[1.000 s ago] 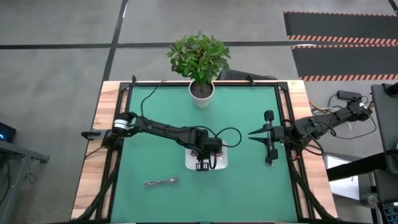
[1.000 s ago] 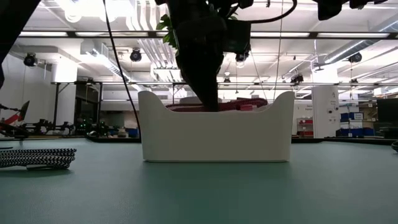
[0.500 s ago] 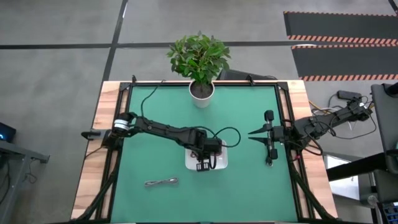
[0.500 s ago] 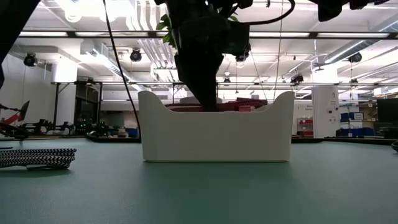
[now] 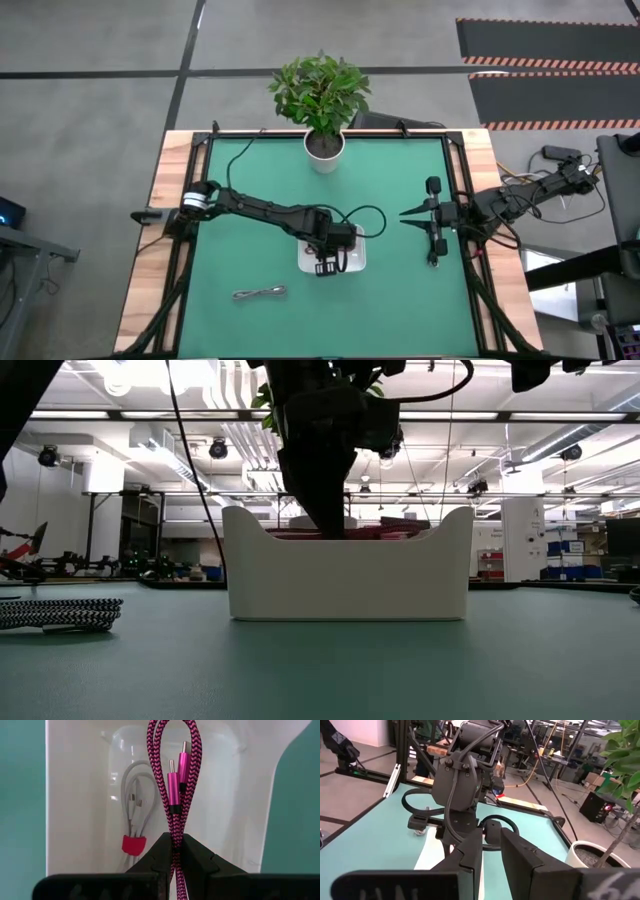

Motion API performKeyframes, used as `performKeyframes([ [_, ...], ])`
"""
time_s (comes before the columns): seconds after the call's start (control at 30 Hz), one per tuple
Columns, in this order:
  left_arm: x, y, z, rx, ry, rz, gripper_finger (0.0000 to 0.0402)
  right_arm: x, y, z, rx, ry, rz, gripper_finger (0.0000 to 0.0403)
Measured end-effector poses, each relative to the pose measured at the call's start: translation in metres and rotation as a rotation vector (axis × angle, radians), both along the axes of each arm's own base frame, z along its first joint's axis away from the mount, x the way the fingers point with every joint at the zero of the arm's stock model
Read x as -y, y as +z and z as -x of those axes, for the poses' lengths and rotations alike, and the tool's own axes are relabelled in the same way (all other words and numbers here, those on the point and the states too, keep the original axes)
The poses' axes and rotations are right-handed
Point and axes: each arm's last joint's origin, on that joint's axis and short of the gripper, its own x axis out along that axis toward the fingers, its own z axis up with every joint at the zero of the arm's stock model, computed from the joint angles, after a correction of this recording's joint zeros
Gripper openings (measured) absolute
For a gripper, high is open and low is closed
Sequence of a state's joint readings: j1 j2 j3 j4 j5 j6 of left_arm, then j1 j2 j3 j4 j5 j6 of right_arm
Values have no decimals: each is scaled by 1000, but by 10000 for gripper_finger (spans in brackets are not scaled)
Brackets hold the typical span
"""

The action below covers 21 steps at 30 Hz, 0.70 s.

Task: Pick and place USB-C Cables
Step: Put the red charger cable into the white bin

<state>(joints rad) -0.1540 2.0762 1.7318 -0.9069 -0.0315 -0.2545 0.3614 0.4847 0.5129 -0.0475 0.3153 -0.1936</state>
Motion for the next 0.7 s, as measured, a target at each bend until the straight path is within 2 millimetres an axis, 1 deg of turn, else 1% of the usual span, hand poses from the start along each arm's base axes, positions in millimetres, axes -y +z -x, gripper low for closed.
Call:
performKeyframes([
  [0.13, 0, -5, 2, -11, 1, 0, 12, 0, 0, 0, 0, 0, -1, 59],
  [0.27, 5, -11, 5, -32, -11, -1, 12, 0, 0, 0, -1, 0, -2, 59],
  [0.4, 5, -11, 5, -28, -12, 0, 12, 0, 0, 0, -1, 0, -2, 59],
  [0.7, 6, -11, -4, 70, -12, 14, 12, 0, 0, 0, -1, 0, -3, 59],
])
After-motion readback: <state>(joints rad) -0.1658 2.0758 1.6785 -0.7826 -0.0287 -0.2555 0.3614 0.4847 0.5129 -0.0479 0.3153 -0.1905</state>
